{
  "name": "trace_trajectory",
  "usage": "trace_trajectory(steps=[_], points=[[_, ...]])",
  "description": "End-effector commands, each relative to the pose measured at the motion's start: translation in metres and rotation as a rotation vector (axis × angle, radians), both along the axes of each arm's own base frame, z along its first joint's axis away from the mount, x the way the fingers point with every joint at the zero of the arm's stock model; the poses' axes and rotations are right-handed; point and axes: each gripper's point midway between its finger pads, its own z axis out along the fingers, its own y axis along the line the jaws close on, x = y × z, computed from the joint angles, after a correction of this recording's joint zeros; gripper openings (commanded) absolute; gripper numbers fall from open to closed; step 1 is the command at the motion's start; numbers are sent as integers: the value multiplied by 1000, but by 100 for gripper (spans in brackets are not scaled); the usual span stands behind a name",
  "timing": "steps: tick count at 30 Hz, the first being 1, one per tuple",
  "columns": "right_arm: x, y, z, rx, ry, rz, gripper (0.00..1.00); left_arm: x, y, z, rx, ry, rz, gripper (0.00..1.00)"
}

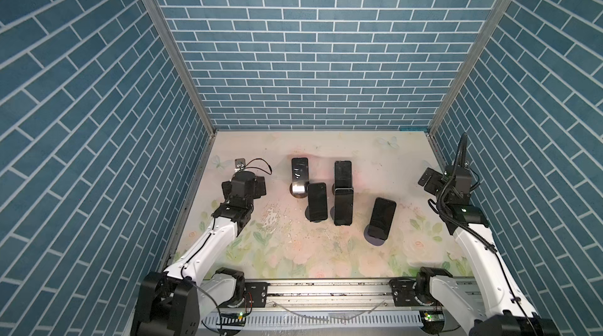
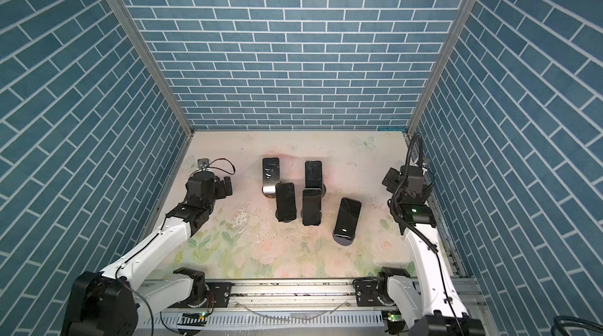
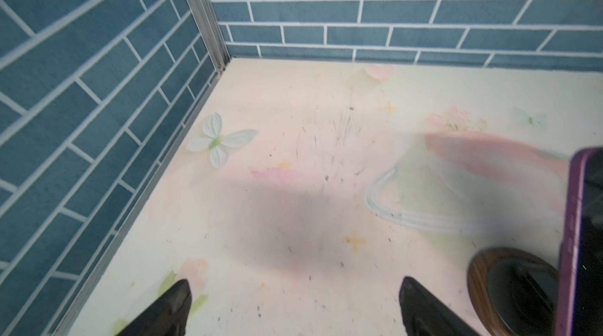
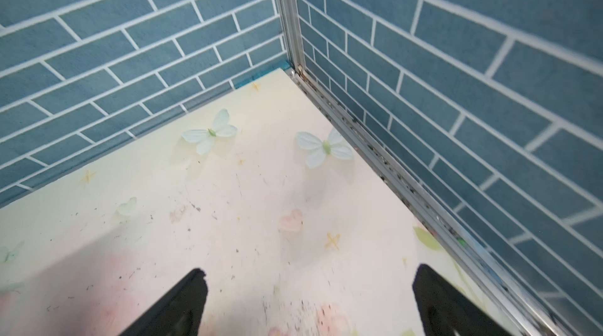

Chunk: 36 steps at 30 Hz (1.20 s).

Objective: Remove the phone from the phone stand
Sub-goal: 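Advance the left gripper while the right gripper reaches the black phone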

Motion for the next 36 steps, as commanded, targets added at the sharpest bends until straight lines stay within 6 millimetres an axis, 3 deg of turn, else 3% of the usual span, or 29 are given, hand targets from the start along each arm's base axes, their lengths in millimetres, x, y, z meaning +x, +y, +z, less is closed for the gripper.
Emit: trace_trajectory(steps=[1, 7, 14, 18, 22, 26, 34, 36], points=[[-34, 5, -10, 91, 140, -43, 99, -17, -13, -3, -3, 78, -17, 100], [-52, 36, -9, 166, 263, 57, 99, -38, -49, 12, -20, 62, -112, 100], [-67, 67, 7, 197, 320, 171, 99, -64, -82, 23, -239, 21, -178, 100], [-80, 74, 18, 195, 334, 182, 99, -74, -99, 31, -269, 11, -244, 100], [-88, 82, 19, 218, 340, 199, 99, -77, -107, 36, -284, 7, -276, 100], [-90, 97, 7, 251, 364, 230, 99, -73, -115, 38, -281, 20, -293, 100], [-82, 131, -11, 261, 402, 317, 99, -64, -136, 33, -293, 44, -352, 100], [-78, 140, -14, 251, 413, 339, 99, -60, -141, 43, -307, 21, -360, 100]])
